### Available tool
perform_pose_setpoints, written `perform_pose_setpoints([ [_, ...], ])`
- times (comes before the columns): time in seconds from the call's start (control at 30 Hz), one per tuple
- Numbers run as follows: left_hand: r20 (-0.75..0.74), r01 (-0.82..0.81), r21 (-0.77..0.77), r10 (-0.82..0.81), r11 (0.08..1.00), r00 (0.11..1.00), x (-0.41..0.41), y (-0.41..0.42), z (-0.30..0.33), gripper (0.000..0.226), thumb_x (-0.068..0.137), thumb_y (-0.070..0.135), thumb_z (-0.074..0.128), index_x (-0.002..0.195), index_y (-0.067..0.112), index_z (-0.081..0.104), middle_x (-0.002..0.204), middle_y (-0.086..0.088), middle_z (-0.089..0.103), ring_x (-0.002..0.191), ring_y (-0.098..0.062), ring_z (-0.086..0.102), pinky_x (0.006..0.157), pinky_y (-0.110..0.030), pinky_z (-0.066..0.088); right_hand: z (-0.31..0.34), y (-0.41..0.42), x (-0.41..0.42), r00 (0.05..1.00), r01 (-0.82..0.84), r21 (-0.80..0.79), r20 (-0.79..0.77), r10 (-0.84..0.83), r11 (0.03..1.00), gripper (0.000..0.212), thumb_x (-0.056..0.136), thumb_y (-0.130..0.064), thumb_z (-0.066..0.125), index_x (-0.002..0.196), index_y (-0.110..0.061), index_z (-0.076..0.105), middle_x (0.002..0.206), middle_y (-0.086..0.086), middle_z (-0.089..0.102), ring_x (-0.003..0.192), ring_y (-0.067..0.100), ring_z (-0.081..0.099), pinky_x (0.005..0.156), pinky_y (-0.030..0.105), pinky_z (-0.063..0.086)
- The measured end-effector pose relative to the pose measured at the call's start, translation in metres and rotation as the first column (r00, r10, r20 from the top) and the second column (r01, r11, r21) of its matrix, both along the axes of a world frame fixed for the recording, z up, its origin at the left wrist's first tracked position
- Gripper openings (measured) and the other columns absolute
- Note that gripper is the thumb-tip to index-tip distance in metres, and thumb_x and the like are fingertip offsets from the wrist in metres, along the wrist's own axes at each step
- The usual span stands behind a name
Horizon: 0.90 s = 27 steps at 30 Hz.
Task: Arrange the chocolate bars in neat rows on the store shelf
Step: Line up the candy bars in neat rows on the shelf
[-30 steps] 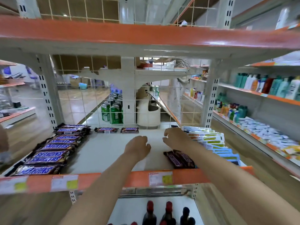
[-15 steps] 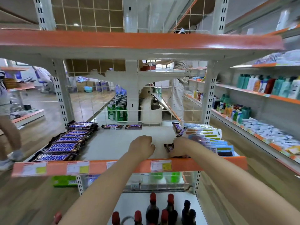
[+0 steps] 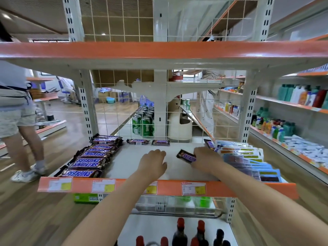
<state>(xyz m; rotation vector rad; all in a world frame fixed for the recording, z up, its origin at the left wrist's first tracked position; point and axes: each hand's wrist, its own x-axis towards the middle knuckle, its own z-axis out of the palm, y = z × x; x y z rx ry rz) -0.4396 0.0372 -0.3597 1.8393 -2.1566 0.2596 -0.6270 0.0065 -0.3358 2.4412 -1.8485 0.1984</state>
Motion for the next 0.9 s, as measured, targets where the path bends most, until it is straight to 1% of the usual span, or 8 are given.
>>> perform_pose_setpoints([
  [0.13,0.068,0.032,-0.056,-0.028,0.998,0.997,0.01,0.003,-0.002,0.058,0.093,0.037,0.048,0.142,0.014,0.028,0.146,-0.009,0.031,0.129,-0.027,0.036,0.099,-0.035,0.036,-0.003,-0.001,0.008,0.97,-0.223,-0.35,-0.17,0.173,0.91,0.03,0.093,-0.028,0.049,0.119,-0.013,0.05,0.118,0.004,0.051,0.11,0.021,0.049,0.078,0.031,0.042],
  [0.27,0.081,0.016,-0.141,-0.005,0.99,0.997,0.017,0.006,-0.001,0.071,0.093,0.042,0.049,0.149,0.018,0.013,0.151,-0.005,0.021,0.137,-0.025,0.025,0.108,-0.035,0.026,-0.008,-0.002,0.016,0.886,-0.458,-0.594,-0.368,0.283,0.661,0.035,0.058,-0.031,0.084,0.087,-0.018,0.069,0.083,-0.003,0.066,0.074,0.014,0.063,0.054,0.021,0.045],
  [0.37,0.08,0.034,-0.2,-0.018,0.979,0.997,0.02,0.004,-0.002,0.064,0.089,0.039,0.056,0.143,0.014,0.032,0.14,-0.006,0.041,0.128,-0.027,0.038,0.1,-0.037,0.033,-0.012,-0.003,0.026,0.843,-0.534,-0.665,-0.366,0.395,0.522,0.038,0.055,-0.027,0.085,0.088,-0.014,0.071,0.082,0.0,0.068,0.072,0.016,0.065,0.059,0.022,0.051],
  [0.5,0.088,0.098,-0.343,-0.072,0.934,0.994,0.028,0.0,-0.004,0.047,0.053,0.032,0.089,0.091,0.01,0.069,0.082,-0.003,0.067,0.075,-0.027,0.066,0.057,-0.034,0.051,-0.008,0.0,0.034,0.82,-0.557,-0.666,-0.345,0.457,0.496,0.037,0.063,-0.024,0.082,0.095,-0.01,0.07,0.087,0.004,0.068,0.076,0.02,0.065,0.064,0.028,0.054],
  [0.63,0.049,0.068,-0.37,-0.054,0.927,0.997,0.035,0.0,-0.007,0.043,0.053,0.032,0.088,0.084,0.011,0.067,0.072,-0.002,0.065,0.067,-0.027,0.064,0.051,-0.034,0.049,0.002,0.009,0.033,0.872,-0.348,-0.443,0.17,0.458,0.826,0.044,0.09,-0.041,0.056,0.125,-0.014,0.054,0.118,0.001,0.058,0.109,0.019,0.054,0.086,0.032,0.046],
  [0.7,0.011,0.047,-0.336,-0.046,0.941,0.999,0.038,0.001,-0.007,0.039,0.067,0.032,0.081,0.093,0.008,0.066,0.082,-0.007,0.065,0.079,-0.031,0.063,0.062,-0.039,0.048,0.007,0.01,0.033,0.796,-0.211,-0.289,0.504,0.336,0.934,0.039,0.094,-0.043,0.049,0.12,-0.014,0.056,0.114,-0.001,0.057,0.104,0.013,0.053,0.083,0.026,0.041],
  [0.8,-0.045,0.026,-0.313,-0.042,0.949,0.998,0.039,0.002,-0.008,0.039,0.085,0.033,0.064,0.113,0.006,0.061,0.103,-0.011,0.064,0.102,-0.033,0.056,0.081,-0.039,0.041,0.013,0.004,0.037,0.608,-0.178,-0.035,0.782,0.138,0.983,0.028,0.092,-0.041,0.053,0.102,-0.017,0.062,0.1,-0.007,0.059,0.094,0.009,0.054,0.078,0.021,0.037],
  [0.9,-0.074,0.025,-0.314,-0.051,0.949,0.996,0.038,0.005,-0.009,0.039,0.087,0.034,0.061,0.116,0.007,0.059,0.106,-0.01,0.062,0.104,-0.033,0.054,0.082,-0.037,0.039,0.01,0.001,0.043,0.576,-0.255,0.086,0.813,0.08,0.963,0.02,0.088,-0.042,0.059,0.094,-0.023,0.06,0.09,-0.006,0.061,0.087,0.011,0.058,0.07,0.02,0.042],
])
